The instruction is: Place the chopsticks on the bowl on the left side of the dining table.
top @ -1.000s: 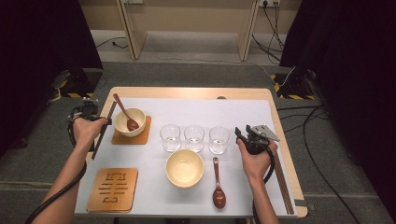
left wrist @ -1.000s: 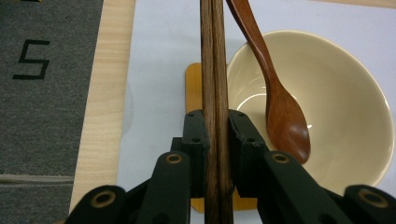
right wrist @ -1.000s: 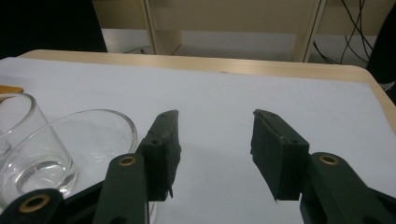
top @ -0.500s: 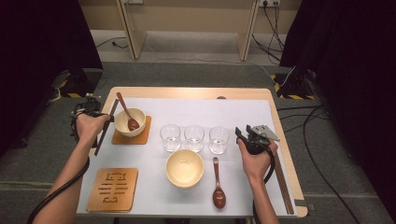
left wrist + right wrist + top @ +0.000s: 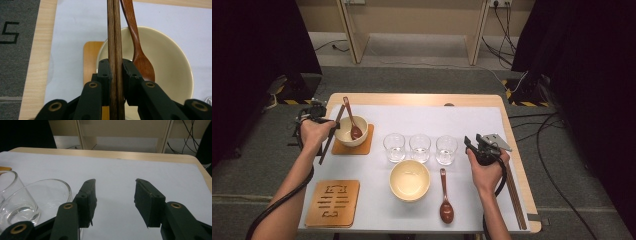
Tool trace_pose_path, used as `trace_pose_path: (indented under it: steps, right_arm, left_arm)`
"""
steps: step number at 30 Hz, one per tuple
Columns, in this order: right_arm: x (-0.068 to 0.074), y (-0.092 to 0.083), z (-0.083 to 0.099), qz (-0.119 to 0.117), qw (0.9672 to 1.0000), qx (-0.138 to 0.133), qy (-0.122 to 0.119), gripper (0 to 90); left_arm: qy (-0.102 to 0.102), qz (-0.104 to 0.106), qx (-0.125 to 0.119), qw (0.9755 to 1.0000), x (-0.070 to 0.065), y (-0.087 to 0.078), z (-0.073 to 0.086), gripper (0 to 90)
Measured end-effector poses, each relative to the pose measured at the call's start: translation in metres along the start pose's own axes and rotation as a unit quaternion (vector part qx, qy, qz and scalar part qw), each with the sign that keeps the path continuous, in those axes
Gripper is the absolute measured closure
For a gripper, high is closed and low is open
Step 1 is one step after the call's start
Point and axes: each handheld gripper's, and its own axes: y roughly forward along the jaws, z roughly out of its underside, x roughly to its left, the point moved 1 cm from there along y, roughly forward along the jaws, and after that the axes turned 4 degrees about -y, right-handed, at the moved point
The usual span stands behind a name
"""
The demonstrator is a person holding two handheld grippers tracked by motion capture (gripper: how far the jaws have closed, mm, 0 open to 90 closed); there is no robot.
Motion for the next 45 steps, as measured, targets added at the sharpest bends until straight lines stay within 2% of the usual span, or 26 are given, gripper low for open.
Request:
trace_pose_path:
  steps: [17, 28, 37, 42, 45]
  right_arm:
    - [0.0, 0.0, 0.001, -0.001, 1.0, 0.002, 0.002, 52.0]
    - [0.0, 0.0, 0.001, -0.001, 1.0, 0.002, 0.002, 52.0]
    - [-0.001, 0.0, 0.001, -0.001, 1.0, 0.003, 0.003, 52.1]
    - [-0.001, 0.0, 0.001, -0.001, 1.0, 0.003, 0.003, 52.1]
    - [-0.001, 0.0, 0.001, -0.001, 1.0, 0.004, 0.004, 52.0]
  left_arm:
    - [-0.005, -0.001, 0.011, 0.9999, -0.005, 0.015, 0.001, 77.6]
    - [-0.002, 0.003, 0.012, 0.9999, -0.011, 0.02, 0.001, 77.4]
    - [0.002, 0.003, 0.012, 0.9999, -0.012, 0.022, 0.002, 75.3]
    - [0.003, 0.004, 0.003, 1.0, -0.013, 0.02, 0.001, 72.0]
    - [0.008, 0.009, -0.007, 0.9999, -0.013, 0.012, 0.001, 69.6]
